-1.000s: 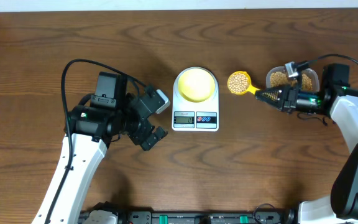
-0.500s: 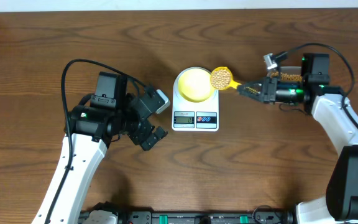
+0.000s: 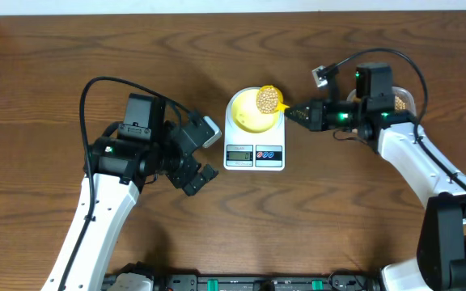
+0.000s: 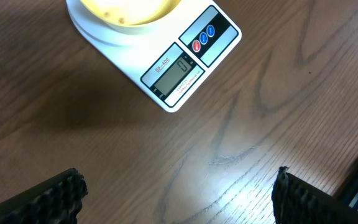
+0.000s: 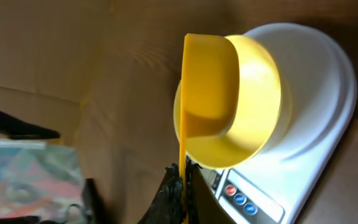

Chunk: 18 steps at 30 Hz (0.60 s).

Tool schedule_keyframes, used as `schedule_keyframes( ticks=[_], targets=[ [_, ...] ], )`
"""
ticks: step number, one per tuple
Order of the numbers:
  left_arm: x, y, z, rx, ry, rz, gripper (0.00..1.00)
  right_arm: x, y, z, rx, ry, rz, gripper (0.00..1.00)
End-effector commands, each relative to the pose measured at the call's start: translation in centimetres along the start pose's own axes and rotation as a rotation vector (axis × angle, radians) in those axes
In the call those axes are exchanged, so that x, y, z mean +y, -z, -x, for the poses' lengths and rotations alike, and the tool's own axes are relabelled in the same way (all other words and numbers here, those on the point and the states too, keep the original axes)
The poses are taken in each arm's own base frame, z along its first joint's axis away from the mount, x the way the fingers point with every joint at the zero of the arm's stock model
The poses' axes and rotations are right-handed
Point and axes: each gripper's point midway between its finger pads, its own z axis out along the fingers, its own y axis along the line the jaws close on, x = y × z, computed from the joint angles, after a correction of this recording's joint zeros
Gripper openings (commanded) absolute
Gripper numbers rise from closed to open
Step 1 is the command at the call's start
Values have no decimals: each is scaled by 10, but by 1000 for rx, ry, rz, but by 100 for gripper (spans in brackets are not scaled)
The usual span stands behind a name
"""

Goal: Scoop item into bowl and weigh 50g on scale
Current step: 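Carry the filled scoop left over the yellow bowl on the scale, then tilt the scoop with the right gripper to pour soybeans into the bowl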

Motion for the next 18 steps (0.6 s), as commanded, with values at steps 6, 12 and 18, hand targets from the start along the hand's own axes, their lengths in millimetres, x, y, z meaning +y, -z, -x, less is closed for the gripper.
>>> schedule_keyframes(
  ticks=[6, 12, 18],
  targets=[
    [2, 5, 5, -16, -20, 12, 98, 0, -13, -5, 14, 128, -37, 1],
    [2, 5, 5, -16, -20, 12, 98, 0, -13, -5, 16, 208, -37, 1],
    [2, 5, 5, -16, -20, 12, 98, 0, -13, -5, 17, 299, -36, 1]
  ],
)
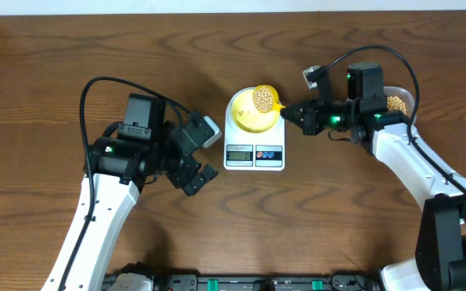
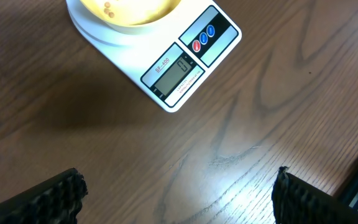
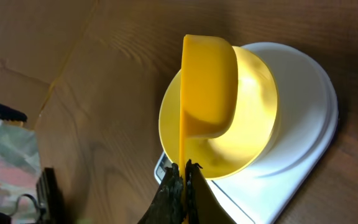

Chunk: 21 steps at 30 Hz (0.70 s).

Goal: Scoop item into bowl and weigh 50g on scale
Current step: 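Tilt the scoop with the right gripper to pour soybeans into the bowl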

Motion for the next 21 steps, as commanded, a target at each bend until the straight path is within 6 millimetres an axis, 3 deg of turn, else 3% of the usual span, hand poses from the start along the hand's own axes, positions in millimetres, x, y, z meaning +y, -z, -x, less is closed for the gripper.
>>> schedule_keyframes(
  ticks=[1, 10, 15, 21],
  targets=[
    [2, 5, 5, -16, -20, 12, 98, 3, -4, -3, 11, 103, 15, 1],
    [2, 5, 5, -16, -20, 12, 98, 3, -5, -4, 11, 239, 15, 1],
    [2, 5, 5, -16, -20, 12, 98, -8, -9, -4, 23, 288, -76, 1],
    [2, 5, 5, -16, -20, 12, 98, -2, -15, -7, 38, 337, -72, 1]
  ],
)
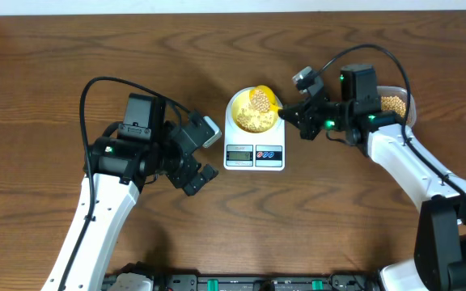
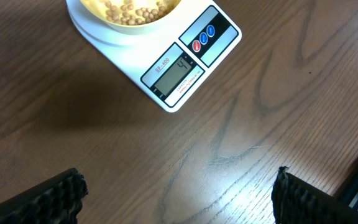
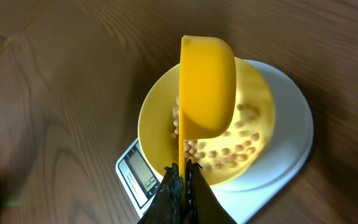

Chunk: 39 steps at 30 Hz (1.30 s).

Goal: Scoop item into bowl and weigh 50g on scale
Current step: 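Tilt the scoop with the right gripper to pour soybeans into the bowl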

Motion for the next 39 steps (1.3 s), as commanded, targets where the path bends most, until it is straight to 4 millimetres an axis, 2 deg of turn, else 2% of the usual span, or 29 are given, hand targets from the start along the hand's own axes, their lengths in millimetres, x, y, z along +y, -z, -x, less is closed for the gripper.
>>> schedule_keyframes(
  ticks=[1, 7, 28, 34, 39],
  targets=[
    [2, 5, 5, -16, -20, 12, 98, 3, -6, -4, 17, 54, -6, 1],
    [2, 5, 5, -16, -20, 12, 98, -3, -11, -7, 42, 74, -75, 1],
    [2, 5, 5, -16, -20, 12, 98, 0, -16, -9, 59, 104, -88, 1],
    [2, 5, 5, -16, -20, 12, 98, -9, -21, -14, 110, 223, -195, 1],
    [2, 5, 5, -16, -20, 12, 98, -11, -23, -13, 126, 252, -254, 1]
  ],
)
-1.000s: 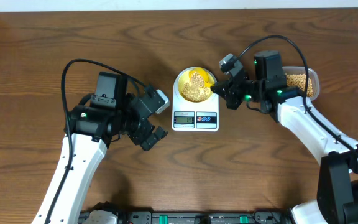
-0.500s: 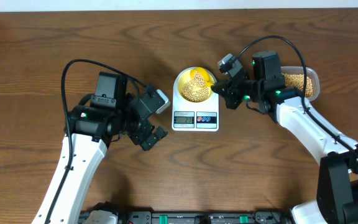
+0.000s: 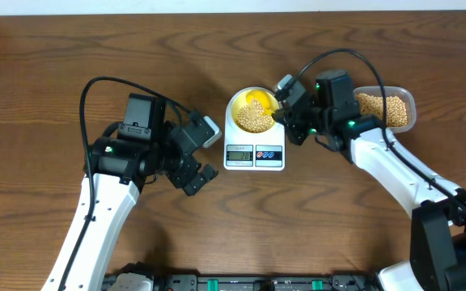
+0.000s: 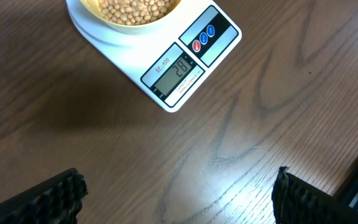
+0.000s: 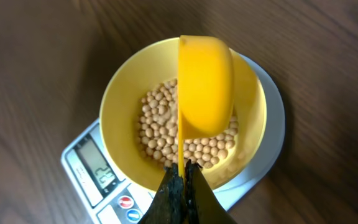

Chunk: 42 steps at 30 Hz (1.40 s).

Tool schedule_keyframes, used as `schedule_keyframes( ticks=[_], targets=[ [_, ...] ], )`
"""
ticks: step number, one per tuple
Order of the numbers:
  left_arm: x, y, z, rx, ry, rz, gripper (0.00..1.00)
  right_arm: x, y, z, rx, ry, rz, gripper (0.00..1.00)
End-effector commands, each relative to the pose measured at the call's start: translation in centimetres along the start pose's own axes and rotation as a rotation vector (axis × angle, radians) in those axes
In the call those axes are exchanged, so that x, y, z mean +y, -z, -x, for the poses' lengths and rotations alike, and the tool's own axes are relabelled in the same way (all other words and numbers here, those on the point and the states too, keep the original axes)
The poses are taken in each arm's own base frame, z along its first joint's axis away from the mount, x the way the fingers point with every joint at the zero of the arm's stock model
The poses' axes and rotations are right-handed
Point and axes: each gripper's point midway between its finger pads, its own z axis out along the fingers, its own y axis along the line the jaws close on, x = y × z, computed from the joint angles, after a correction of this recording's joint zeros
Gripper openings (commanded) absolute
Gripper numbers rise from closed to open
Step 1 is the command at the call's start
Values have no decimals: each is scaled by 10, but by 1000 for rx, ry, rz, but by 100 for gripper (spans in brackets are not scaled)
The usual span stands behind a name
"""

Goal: Scoop item into bowl and weigh 50g on scale
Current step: 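Tilt the scoop with the right gripper to pour soybeans into the bowl, then move the empty scoop right back toward the soybean tub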

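A yellow bowl (image 3: 253, 116) holding a layer of soybeans sits on the white scale (image 3: 254, 151); its display (image 4: 179, 70) reads 28 in the left wrist view. My right gripper (image 5: 183, 178) is shut on the handle of a yellow scoop (image 5: 205, 87), tipped on its side over the bowl (image 5: 126, 106), its cup facing away. In the overhead view the scoop (image 3: 260, 98) sits over the bowl's far right rim. My left gripper (image 3: 196, 160) is open, left of the scale, with bare wood between its fingers (image 4: 55, 198).
A clear tub of soybeans (image 3: 384, 109) stands at the right, behind my right arm. The scale's red and blue buttons (image 4: 204, 38) face the table's front.
The scoop has tipped further and emptied; the bowl holds many more beans. The display rose from 4 to 28. My right arm has swung left, uncovering the bean tub. The left arm is unmoved.
The scoop was held full over the bowl, the scale reading 0. Then a few beans lay in the bowl. Then a thin layer, reading 4. Now the bowl's bottom is covered and the display reads 28. My left gripper stayed open by the scale throughout.
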Motion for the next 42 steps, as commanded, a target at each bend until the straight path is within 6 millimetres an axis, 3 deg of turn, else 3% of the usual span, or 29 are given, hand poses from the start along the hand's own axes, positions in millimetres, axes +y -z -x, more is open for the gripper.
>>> schedule_keyframes(
  ticks=[1, 16, 21, 27, 30, 36, 39, 42],
  targets=[
    [2, 5, 5, -16, -20, 12, 98, -5, -2, -1, 20, 54, -62, 1],
    [2, 5, 5, -16, -20, 12, 98, 2, 22, 29, -46, 141, -134, 1],
    [2, 5, 5, -16, -20, 12, 98, 8, 45, 47, -103, 164, -155, 1],
    [2, 5, 5, -16, -20, 12, 98, 14, 59, 49, -103, 159, -154, 1],
    [2, 5, 5, -16, -20, 12, 98, 10, 77, 59, -147, 121, -181, 1],
    [2, 5, 5, -16, -20, 12, 98, -28, 134, 58, -172, 38, -375, 1],
    [2, 5, 5, -16, -20, 12, 98, -53, 156, 41, -132, -22, -475, 1],
    [2, 5, 5, -16, -20, 12, 98, -76, 171, 8, -42, -123, -549, 1]
  ],
)
